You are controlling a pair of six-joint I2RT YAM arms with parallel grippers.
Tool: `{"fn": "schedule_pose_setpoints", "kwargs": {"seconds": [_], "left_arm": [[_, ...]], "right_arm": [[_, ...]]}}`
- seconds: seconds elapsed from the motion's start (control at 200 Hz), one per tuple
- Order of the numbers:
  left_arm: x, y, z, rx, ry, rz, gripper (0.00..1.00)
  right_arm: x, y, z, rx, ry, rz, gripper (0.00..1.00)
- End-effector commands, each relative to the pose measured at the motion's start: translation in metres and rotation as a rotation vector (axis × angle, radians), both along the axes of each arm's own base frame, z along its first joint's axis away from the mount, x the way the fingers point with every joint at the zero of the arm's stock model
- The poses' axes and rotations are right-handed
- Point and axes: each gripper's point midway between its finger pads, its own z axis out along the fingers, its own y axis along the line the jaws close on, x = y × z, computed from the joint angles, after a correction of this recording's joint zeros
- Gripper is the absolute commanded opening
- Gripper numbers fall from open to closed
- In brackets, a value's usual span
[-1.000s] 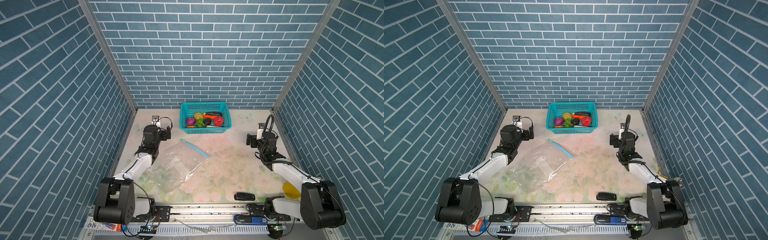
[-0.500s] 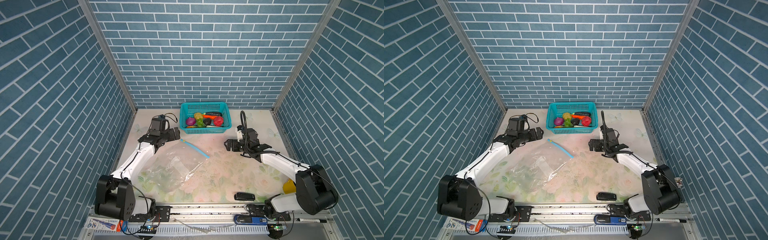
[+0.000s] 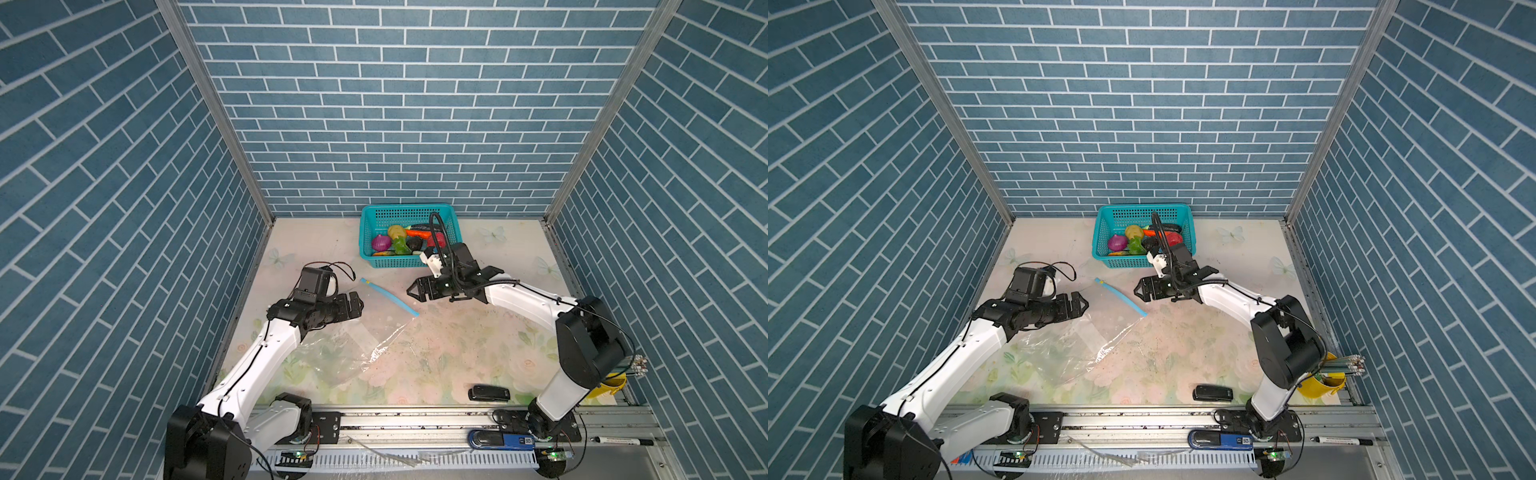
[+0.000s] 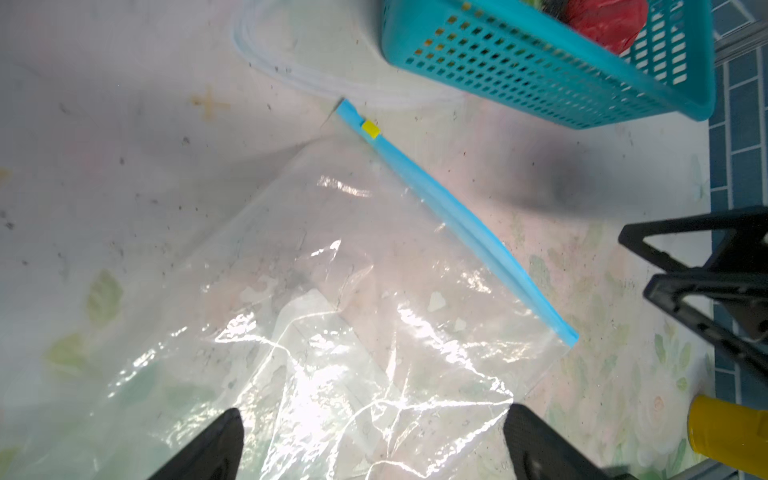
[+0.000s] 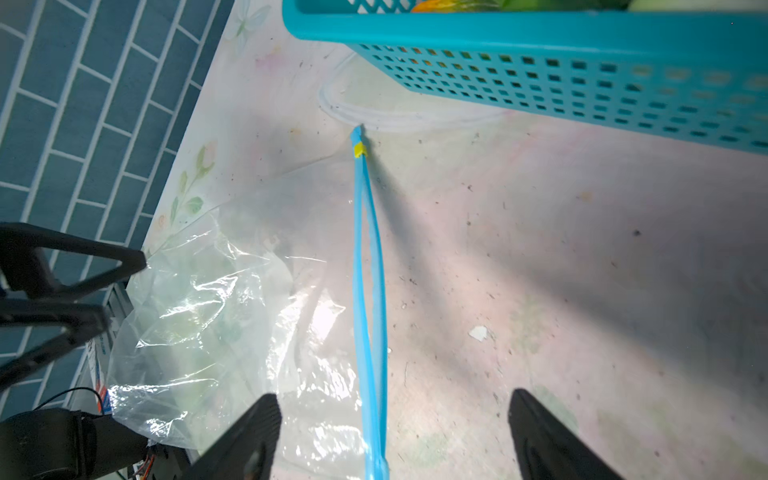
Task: Place the food in the zip-top bag and seal the zipper
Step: 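Reach both grippers toward the blue zipper edges of the clear bag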
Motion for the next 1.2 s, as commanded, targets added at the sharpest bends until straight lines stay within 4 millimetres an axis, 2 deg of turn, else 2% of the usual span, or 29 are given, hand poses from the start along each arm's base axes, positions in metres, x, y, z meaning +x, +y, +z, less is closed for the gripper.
{"fn": "schedule_pose_setpoints", "kwargs": {"seconds": [0.0, 0.07, 0.355, 0.62, 0.635, 0.68, 0.765, 0.98, 1.195], "left_arm": [[-0.008, 0.001, -0.008, 0.0, 0.027, 0.003, 0.99], [-0.009, 0.004, -0.016, 0.019, 0.044, 0.012, 0.99], [-0.006, 0.005, -0.036, 0.041, 0.079, 0.011, 0.99], [-0.001, 0.008, -0.04, 0.042, 0.082, 0.058, 0.99], [-0.006, 0.009, -0.047, 0.047, 0.1, 0.06, 0.98], [-0.007, 0.01, -0.048, 0.046, 0.096, 0.062, 0.98], [-0.009, 0.011, -0.05, 0.046, 0.096, 0.065, 0.98], [-0.013, 0.013, -0.054, 0.064, 0.105, 0.062, 0.99], [-0.013, 0.014, -0.055, 0.063, 0.107, 0.064, 0.98]], "right_arm": [[-0.009, 0.016, 0.002, -0.007, 0.058, 0.103, 0.78], [-0.007, 0.023, -0.002, -0.016, 0.087, 0.125, 0.73], [-0.015, 0.044, -0.02, -0.036, 0.207, 0.191, 0.66], [-0.017, 0.049, -0.037, -0.06, 0.25, 0.206, 0.63], [-0.017, 0.049, -0.037, -0.059, 0.25, 0.207, 0.62], [-0.018, 0.051, -0.039, -0.056, 0.258, 0.216, 0.61], [-0.019, 0.054, -0.04, -0.04, 0.265, 0.226, 0.56], [-0.025, 0.061, -0.044, 0.001, 0.293, 0.249, 0.36], [-0.027, 0.064, -0.038, 0.04, 0.285, 0.254, 0.18]]}}
